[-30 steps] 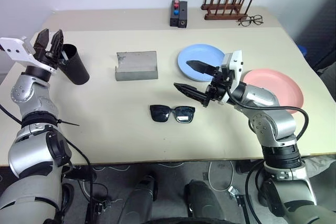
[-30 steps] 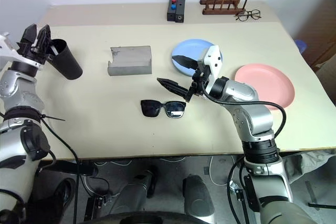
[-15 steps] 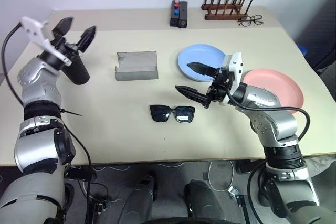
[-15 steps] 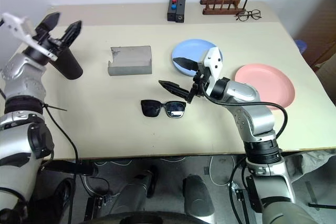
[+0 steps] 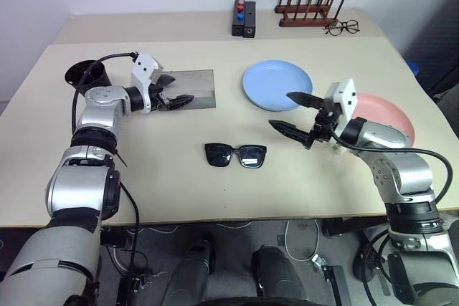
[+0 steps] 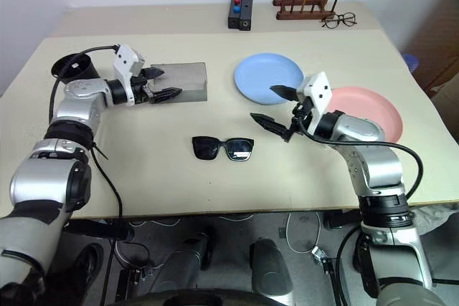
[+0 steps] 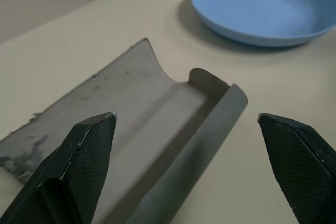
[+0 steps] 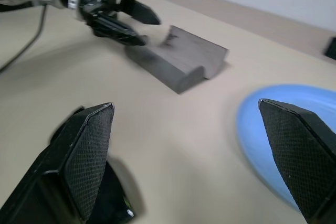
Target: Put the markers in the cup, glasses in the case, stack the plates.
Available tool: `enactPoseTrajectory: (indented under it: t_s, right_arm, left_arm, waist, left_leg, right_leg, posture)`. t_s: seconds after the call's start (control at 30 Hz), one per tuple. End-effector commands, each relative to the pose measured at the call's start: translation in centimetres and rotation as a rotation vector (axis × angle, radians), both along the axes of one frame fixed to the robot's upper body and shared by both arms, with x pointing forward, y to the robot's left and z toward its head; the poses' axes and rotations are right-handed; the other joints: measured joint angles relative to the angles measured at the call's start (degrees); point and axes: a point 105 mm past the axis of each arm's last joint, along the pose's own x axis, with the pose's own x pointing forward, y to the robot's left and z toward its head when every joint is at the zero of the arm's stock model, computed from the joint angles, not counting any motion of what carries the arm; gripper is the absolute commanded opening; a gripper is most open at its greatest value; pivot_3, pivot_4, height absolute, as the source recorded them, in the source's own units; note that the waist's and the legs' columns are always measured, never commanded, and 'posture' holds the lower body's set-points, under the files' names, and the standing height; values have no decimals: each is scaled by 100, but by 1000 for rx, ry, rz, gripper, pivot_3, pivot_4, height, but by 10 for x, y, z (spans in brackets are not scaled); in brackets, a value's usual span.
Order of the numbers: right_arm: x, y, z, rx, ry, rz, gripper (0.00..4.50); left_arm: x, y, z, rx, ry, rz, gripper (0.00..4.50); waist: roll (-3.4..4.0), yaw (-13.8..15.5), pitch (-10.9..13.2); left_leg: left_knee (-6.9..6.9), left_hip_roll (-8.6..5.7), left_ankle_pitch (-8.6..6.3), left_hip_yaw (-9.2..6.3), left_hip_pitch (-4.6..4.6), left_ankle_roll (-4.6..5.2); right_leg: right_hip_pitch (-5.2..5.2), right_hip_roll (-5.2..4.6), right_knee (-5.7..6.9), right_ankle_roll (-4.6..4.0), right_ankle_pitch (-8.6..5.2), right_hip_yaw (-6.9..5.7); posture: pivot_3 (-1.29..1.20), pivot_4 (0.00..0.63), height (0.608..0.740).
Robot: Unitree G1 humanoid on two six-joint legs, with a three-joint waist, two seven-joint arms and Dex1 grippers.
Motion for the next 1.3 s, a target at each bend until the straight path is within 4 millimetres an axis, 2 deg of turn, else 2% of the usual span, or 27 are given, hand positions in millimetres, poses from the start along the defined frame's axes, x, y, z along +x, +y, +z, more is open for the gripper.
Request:
enactPoseTrajectory:
  t_s: [0.03,0.2,0.3,0.37,0.53,0.57,0.93,1.17,1.23,1.3]
  right_arm:
    - [-6,-4,14,-1,-76,-18,4500]
    - [-9,-4,14,1,-85,-34,4500]
    - [-10,-5,13,-6,-91,-49,4500]
    - [-11,-5,13,-5,-91,-54,4500]
    - [-11,-4,13,-5,-92,-53,4500]
    - [-10,-3,13,-5,-93,-52,4500]
    - [-5,2,13,-11,-101,-36,4500]
    - [-3,6,12,-21,-110,-23,4500]
    - [-2,7,12,-19,-111,-22,4500]
    - [-3,8,12,-17,-110,-19,4500]
  left_arm:
    - [1,-12,7,39,-18,-51,4470]
    - [2,-17,-8,107,9,-47,4470]
    - [0,-19,-16,106,38,-54,3700]
    - [0,-20,-19,112,46,-56,2819]
    - [-2,-20,-17,114,45,-77,296]
    - [-2,-21,-15,111,43,-79,22]
    - [-10,-18,-16,170,49,-163,22]
    - [-13,-12,-9,197,47,-192,22]
    - [-8,-10,-2,182,-3,-151,22]
    - [4,-5,19,85,-81,-33,22]
  waist:
    - [0,-4,0]
    - [0,-21,0]
    - [0,-10,0]
    - [-1,0,0]
    - [-1,4,0]
    - [-1,3,0]
    - [-1,-7,0]
    - [-1,-10,0]
    - [-1,-7,0]
    - [-1,-4,0]
  left_leg:
    - [0,0,0,1,0,0]
    - [-2,0,0,2,0,0]
    - [-2,1,0,1,0,0]
    - [1,0,0,1,0,0]
    - [6,-2,0,-2,1,1]
    - [6,-3,0,-3,1,1]
    - [6,-3,1,-3,1,1]
    - [5,-2,1,-3,0,1]
    - [5,-2,1,-4,1,1]
    - [5,-2,1,-5,0,1]
  right_leg:
    - [0,0,0,0,0,0]
    - [-3,0,1,0,0,1]
    - [-2,0,1,0,0,0]
    - [1,0,1,0,0,0]
    - [6,-3,1,1,0,-4]
    - [6,-2,1,1,0,-5]
    - [6,-2,1,1,0,-6]
    - [5,-1,1,1,0,-6]
    - [5,-1,1,1,0,-6]
    - [5,-2,1,1,0,-6]
  posture:
    - [0,150,738]
    - [0,150,738]
    - [0,150,738]
    - [0,150,738]
    - [0,150,738]
    - [0,150,738]
    - [0,150,738]
    - [0,150,738]
    - [0,150,738]
    - [0,150,738]
